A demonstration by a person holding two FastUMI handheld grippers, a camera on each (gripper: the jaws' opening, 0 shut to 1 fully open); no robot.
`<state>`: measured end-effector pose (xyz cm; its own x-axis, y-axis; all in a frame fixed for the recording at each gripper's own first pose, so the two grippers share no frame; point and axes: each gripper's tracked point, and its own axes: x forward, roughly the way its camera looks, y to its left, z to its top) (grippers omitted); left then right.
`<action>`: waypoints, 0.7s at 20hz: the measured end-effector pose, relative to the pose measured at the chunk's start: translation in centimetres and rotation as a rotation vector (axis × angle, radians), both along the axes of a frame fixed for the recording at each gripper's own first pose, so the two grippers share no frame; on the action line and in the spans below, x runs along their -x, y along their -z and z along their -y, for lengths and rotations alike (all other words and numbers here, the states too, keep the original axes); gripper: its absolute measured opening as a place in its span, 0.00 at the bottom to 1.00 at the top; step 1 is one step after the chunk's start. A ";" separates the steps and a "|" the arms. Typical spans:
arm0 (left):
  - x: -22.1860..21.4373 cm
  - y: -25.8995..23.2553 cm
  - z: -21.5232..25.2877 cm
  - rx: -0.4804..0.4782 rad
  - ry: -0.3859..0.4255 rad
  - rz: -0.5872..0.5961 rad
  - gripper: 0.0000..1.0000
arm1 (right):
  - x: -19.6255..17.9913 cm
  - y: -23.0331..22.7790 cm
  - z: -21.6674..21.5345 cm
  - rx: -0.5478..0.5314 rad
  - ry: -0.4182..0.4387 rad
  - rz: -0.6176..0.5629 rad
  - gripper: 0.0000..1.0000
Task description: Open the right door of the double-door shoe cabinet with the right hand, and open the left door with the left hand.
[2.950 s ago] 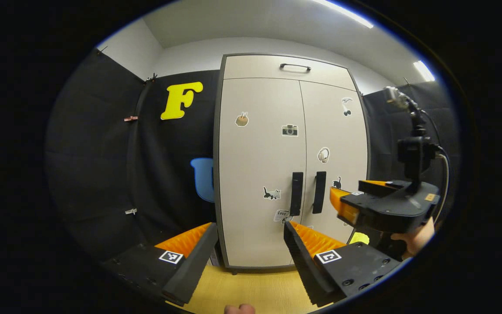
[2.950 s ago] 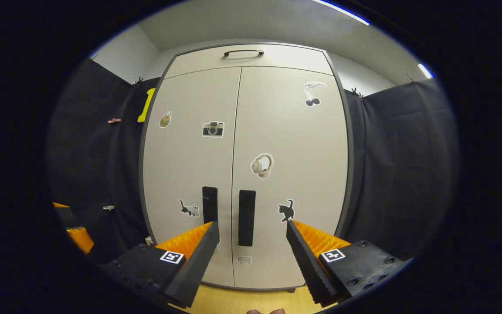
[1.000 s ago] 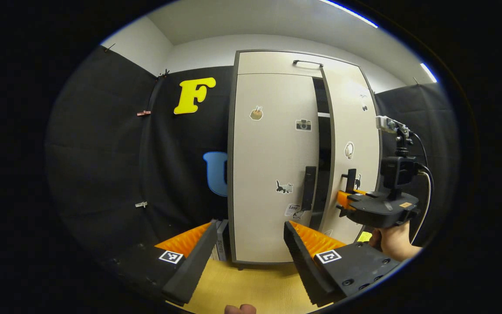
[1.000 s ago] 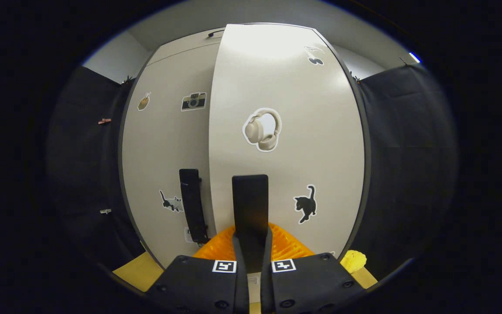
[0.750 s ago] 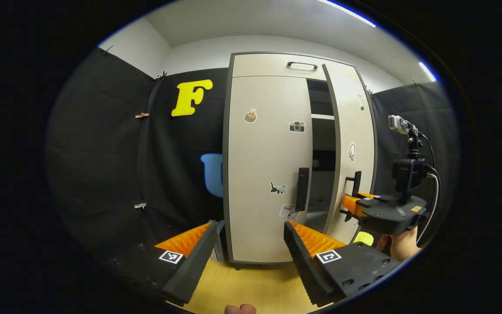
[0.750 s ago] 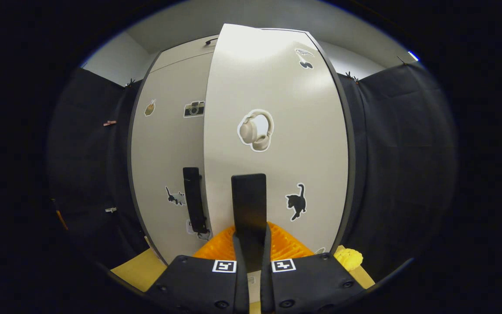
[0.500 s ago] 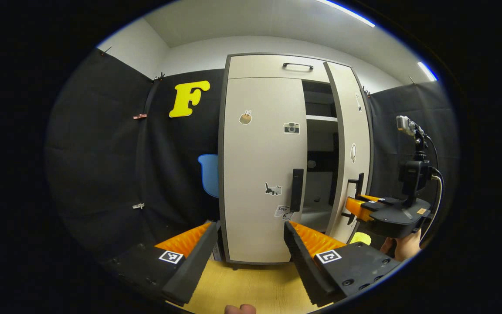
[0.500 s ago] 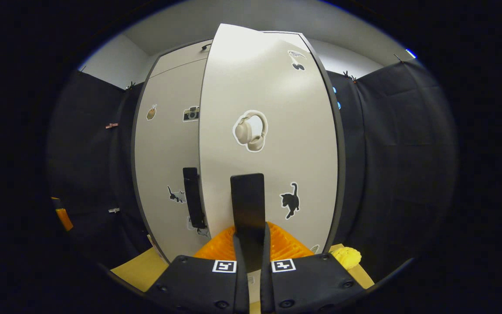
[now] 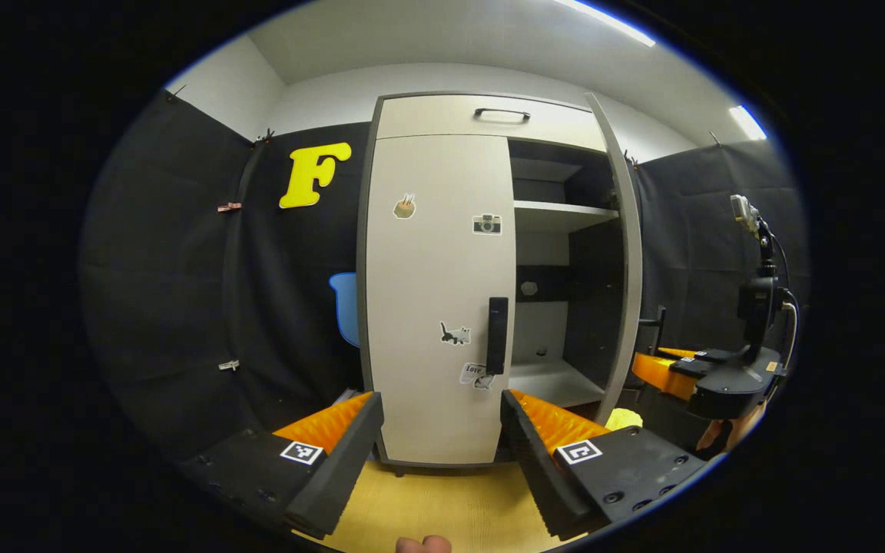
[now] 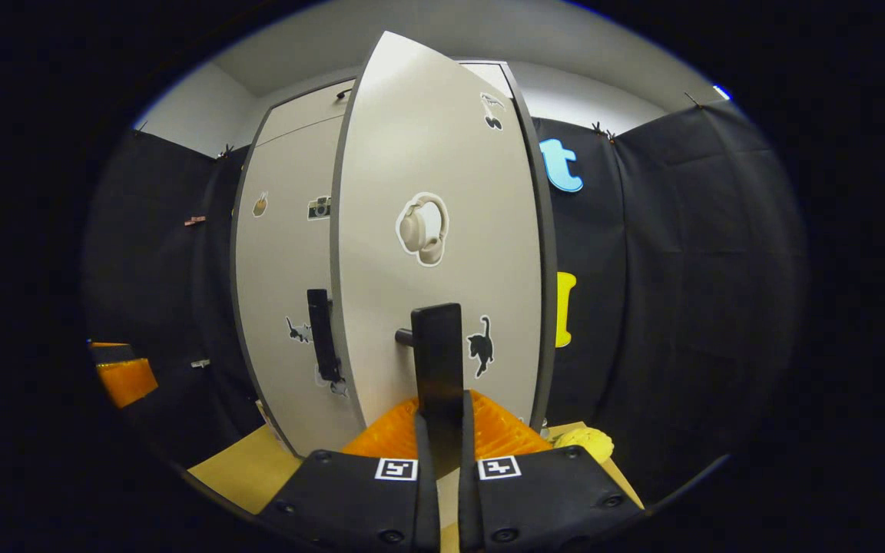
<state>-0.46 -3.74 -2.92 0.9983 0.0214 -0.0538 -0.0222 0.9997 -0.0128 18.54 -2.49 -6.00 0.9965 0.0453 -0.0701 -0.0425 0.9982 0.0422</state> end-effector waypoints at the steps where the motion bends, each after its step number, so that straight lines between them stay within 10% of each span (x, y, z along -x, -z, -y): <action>1: -0.2 -0.1 0.3 -0.001 0.006 0.001 0.95 | 0.2 -0.1 0.3 0.000 0.009 0.001 0.13; 14: -1.3 0.1 2.9 0.013 0.047 -0.001 0.95 | 0.5 0.1 2.4 0.006 0.040 -0.036 0.13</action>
